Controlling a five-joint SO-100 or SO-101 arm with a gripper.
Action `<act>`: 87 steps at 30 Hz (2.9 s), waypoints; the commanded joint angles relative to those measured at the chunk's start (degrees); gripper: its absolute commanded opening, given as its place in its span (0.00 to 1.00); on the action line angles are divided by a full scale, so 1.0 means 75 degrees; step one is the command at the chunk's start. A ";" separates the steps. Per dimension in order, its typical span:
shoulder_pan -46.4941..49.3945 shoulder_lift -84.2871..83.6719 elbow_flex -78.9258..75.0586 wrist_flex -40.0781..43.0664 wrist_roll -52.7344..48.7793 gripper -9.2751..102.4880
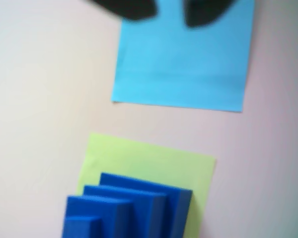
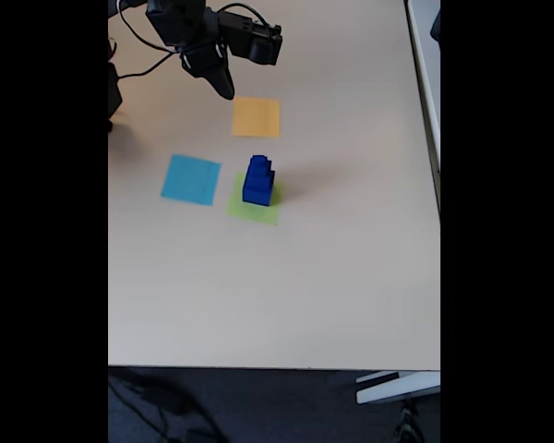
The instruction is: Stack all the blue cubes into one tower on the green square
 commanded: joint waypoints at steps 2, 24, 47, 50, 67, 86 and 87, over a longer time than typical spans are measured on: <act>-0.0199 0.1336 0.1066 -0.0059 0.0340 0.08; -0.0867 0.6809 0.9445 -0.4898 -0.1113 0.08; -0.1418 1.2562 1.5891 -0.8578 -0.5590 0.08; -0.1570 1.3254 1.6559 -0.8684 -0.6059 0.08; -0.2145 1.3266 1.7098 -0.6293 -0.7441 0.08; -0.2625 1.3266 1.7098 -0.6059 -0.8555 0.08; -0.2637 1.3266 1.7098 -0.6035 -0.8625 0.08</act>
